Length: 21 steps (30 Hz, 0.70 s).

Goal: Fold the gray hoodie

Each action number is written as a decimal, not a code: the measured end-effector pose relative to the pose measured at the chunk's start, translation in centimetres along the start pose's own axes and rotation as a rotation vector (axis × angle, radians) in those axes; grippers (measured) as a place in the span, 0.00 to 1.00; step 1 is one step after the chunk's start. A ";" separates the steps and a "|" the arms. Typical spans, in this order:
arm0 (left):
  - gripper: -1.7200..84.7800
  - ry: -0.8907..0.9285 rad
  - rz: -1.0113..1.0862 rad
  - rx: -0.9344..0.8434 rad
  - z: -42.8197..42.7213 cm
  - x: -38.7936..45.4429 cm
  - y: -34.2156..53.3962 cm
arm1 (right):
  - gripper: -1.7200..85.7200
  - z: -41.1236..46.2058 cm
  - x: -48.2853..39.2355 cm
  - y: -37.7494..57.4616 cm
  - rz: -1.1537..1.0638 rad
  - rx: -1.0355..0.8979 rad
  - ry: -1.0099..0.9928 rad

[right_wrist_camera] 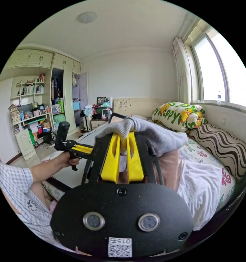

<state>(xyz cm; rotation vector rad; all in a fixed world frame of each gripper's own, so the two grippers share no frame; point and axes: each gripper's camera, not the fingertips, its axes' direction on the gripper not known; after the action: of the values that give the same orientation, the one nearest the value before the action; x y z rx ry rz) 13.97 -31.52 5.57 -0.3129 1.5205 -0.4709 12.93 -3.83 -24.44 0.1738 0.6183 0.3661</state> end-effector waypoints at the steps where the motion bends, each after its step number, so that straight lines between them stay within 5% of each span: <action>1: 0.06 -0.012 -0.003 0.013 -0.9 0.1 0.0 | 0.07 -0.1 -0.7 -0.3 -0.006 0.002 0.002; 10: 0.02 -0.068 0.011 0.431 -24.1 4.4 2.0 | 0.07 -4.2 -9.9 -3.9 -0.068 0.184 -0.153; 15: 0.01 -0.152 0.031 0.684 -36.4 8.6 5.8 | 0.07 -3.5 -15.9 -6.5 -0.120 0.124 -0.382; 21: 0.01 -0.255 0.002 0.770 -45.9 9.2 9.5 | 0.07 2.5 -19.7 -7.7 -0.087 0.030 -0.712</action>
<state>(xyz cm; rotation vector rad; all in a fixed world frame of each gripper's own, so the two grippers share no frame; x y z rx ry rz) -30.83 -23.38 -8.72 0.2257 0.9987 -0.9327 1.72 -18.63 -14.02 0.2870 -0.0718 0.1881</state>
